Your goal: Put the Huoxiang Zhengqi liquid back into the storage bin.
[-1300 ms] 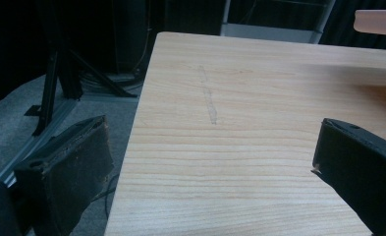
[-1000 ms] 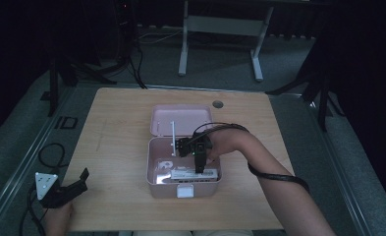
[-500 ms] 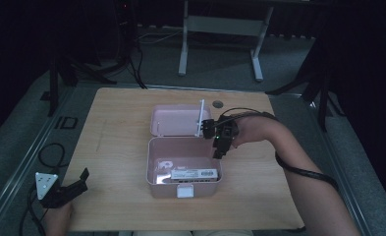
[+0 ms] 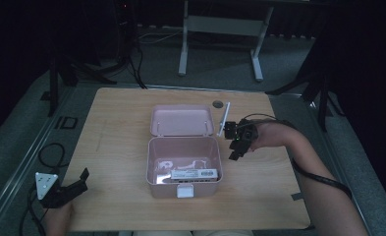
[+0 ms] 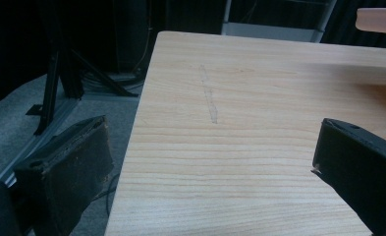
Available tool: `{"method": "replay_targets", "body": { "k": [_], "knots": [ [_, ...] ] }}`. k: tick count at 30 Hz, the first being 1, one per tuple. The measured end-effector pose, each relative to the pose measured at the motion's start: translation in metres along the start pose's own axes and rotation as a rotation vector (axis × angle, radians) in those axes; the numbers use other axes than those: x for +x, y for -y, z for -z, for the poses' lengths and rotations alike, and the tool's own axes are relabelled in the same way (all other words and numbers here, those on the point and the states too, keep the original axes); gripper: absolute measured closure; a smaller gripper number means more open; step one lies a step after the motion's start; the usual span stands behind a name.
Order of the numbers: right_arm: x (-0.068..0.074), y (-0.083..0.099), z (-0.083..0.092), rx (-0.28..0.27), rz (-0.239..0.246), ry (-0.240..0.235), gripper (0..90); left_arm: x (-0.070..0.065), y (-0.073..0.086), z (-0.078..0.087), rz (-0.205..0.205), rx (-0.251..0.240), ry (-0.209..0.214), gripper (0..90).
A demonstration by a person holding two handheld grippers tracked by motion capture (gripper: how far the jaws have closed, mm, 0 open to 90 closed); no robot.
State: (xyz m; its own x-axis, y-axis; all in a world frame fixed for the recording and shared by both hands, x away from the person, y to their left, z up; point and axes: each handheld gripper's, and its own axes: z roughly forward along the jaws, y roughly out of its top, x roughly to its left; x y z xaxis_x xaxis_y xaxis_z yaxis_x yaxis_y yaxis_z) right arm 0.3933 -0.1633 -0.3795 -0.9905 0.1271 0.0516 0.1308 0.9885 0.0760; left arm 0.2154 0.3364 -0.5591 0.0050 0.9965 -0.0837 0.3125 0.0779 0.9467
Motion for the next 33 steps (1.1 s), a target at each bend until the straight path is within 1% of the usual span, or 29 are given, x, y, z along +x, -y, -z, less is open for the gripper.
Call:
{"method": "replay_targets", "body": {
  "k": [1, 2, 3, 4, 5, 8, 10, 11, 13, 14, 15, 16, 17, 18, 19, 20, 21, 22, 23, 24, 26, 27, 28, 29, 30, 32, 33],
  "knots": [
    [-0.004, 0.009, -0.01, -0.023, -0.015, 0.006, 55.3, 0.0, 0.0, 0.0, 0.001, 0.001, 0.0, 1.6],
    [-0.006, 0.014, -0.016, -0.037, -0.027, 0.012, 55.3, 0.0, 0.0, 0.0, 0.001, 0.001, 0.0, 1.6],
    [-0.009, 0.02, -0.023, -0.053, -0.046, 0.007, 55.2, 0.0, 0.0, 0.0, 0.0, 0.001, 0.0, 1.6],
    [-0.011, 0.024, -0.027, -0.059, -0.052, 0.012, 55.0, 0.0, 0.0, 0.0, 0.0, 0.001, 0.001, 1.6],
    [-0.011, 0.024, -0.027, -0.059, -0.052, 0.012, 55.0, 0.0, 0.0, 0.0, 0.002, 0.001, 0.0, 1.6],
    [-0.015, 0.038, -0.045, -0.073, -0.085, 0.007, 54.8, 0.0, 0.0, 0.0, 0.001, 0.002, -0.001, 1.6],
    [-0.018, 0.047, -0.056, -0.081, -0.116, 0.003, 54.7, 0.0, 0.0, 0.0, 0.001, 0.003, -0.001, 1.6],
    [-0.02, 0.051, -0.06, -0.09, -0.122, 0.006, 54.8, 0.0, 0.0, 0.0, 0.001, 0.002, -0.001, 1.6],
    [-0.023, 0.06, -0.069, -0.126, -0.162, 0.01, 54.6, 0.0, 0.0, 0.0, 0.002, 0.002, -0.001, 1.6],
    [-0.024, 0.063, -0.072, -0.138, -0.169, 0.017, 54.2, 0.0, 0.0, 0.0, 0.002, 0.002, -0.002, 1.6],
    [-0.026, 0.071, -0.082, -0.178, -0.225, 0.035, 54.2, 0.0, 0.0, 0.0, 0.002, 0.002, -0.001, 1.6],
    [-0.026, 0.074, -0.085, -0.182, -0.23, 0.045, 53.9, 0.0, 0.0, 0.0, 0.002, 0.002, -0.002, 1.6],
    [-0.026, 0.074, -0.085, -0.182, -0.23, 0.045, 53.9, 0.0, 0.0, 0.0, 0.002, 0.002, -0.001, 1.6],
    [-0.025, 0.078, -0.089, -0.191, -0.234, 0.065, 53.9, 0.0, 0.0, 0.0, 0.003, 0.003, -0.001, 1.6],
    [-0.025, 0.082, -0.093, -0.211, -0.25, 0.07, 53.9, 0.0, 0.0, 0.0, 0.003, 0.002, -0.001, 1.6],
    [-0.025, 0.091, -0.1, -0.254, -0.277, 0.102, 54.1, 0.0, 0.0, 0.0, 0.003, 0.004, -0.001, 1.6],
    [-0.025, 0.091, -0.1, -0.254, -0.277, 0.102, 54.1, 0.0, 0.0, 0.0, 0.002, 0.002, -0.001, 1.6],
    [-0.025, 0.096, -0.102, -0.289, -0.299, 0.112, 54.5, 0.0, 0.0, 0.0, 0.004, 0.001, -0.001, 1.6],
    [-0.025, 0.106, -0.104, -0.375, -0.344, 0.142, 54.6, 0.0, 0.0, 0.0, 0.004, 0.002, -0.001, 1.6],
    [-0.025, 0.106, -0.104, -0.375, -0.344, 0.142, 54.6, 0.0, 0.0, 0.0, 0.005, 0.002, -0.002, 1.6],
    [-0.026, 0.118, -0.107, -0.458, -0.395, 0.198, 54.8, 0.0, 0.0, 0.0, 0.003, 0.003, -0.002, 1.6],
    [-0.026, 0.125, -0.108, -0.514, -0.435, 0.236, 54.8, 0.0, 0.0, 0.0, 0.004, 0.004, -0.002, 1.6],
    [-0.026, 0.129, -0.11, -0.54, -0.457, 0.257, 55.0, 0.0, 0.0, 0.0, 0.004, 0.004, -0.002, 1.6],
    [-0.026, 0.139, -0.113, -0.6, -0.505, 0.313, 55.0, 0.0, 0.0, 0.0, 0.004, 0.004, -0.003, 1.6],
    [-0.026, 0.139, -0.113, -0.6, -0.505, 0.313, 55.0, 0.0, 0.0, 0.0, 0.004, 0.005, -0.001, 1.6],
    [-0.025, 0.148, -0.117, -0.65, -0.554, 0.356, 55.1, 0.001, 0.0, 0.0, 0.006, 0.005, -0.003, 1.6],
    [-0.025, 0.152, -0.118, -0.667, -0.574, 0.362, 55.1, 0.001, 0.0, 0.0, 0.005, 0.005, -0.002, 1.6]
  ]
}}
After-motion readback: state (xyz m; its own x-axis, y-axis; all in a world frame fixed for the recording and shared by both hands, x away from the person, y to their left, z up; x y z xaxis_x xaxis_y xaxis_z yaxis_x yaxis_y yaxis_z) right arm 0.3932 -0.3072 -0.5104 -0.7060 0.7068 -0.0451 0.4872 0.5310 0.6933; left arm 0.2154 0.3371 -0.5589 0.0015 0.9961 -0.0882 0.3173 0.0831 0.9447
